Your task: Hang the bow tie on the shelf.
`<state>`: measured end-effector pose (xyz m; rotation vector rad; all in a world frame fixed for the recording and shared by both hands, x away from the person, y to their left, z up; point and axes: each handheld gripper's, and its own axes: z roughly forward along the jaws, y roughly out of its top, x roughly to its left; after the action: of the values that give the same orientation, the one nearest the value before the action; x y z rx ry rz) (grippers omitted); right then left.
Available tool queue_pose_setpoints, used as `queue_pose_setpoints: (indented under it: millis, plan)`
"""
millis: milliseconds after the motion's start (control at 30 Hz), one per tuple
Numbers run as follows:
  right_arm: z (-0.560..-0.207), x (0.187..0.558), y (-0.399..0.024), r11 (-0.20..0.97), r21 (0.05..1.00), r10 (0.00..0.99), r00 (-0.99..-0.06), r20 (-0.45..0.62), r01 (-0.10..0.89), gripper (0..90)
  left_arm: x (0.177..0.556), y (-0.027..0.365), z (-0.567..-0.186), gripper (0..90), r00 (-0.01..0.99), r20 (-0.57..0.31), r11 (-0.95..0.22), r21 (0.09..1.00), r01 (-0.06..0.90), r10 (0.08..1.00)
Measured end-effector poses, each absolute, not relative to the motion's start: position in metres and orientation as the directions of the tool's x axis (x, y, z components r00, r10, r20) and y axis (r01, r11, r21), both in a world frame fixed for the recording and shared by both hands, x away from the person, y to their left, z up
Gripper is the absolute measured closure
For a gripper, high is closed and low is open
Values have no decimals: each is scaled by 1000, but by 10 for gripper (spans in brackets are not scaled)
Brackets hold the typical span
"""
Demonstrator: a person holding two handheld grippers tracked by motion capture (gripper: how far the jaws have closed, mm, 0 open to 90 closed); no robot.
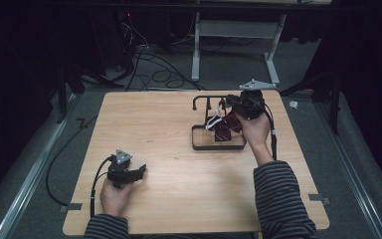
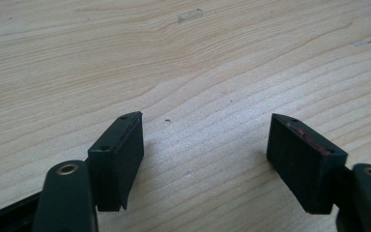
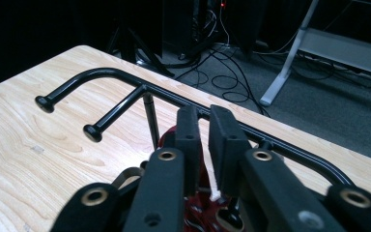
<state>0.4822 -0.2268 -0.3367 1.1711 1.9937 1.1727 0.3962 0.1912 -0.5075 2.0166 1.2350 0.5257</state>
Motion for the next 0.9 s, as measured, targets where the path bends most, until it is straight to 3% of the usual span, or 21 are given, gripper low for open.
queue_pose_setpoints:
  millis: [467,900]
  plan:
    - [-339,455,-243,255,885,860,-509,-24,389,805,396,191,-508,297,464,-17,-299,742,600,886]
    - [-341,438,-251,234,888,853,-522,8,396,732,396,191,-508,298,462,-17,-298,742,600,886]
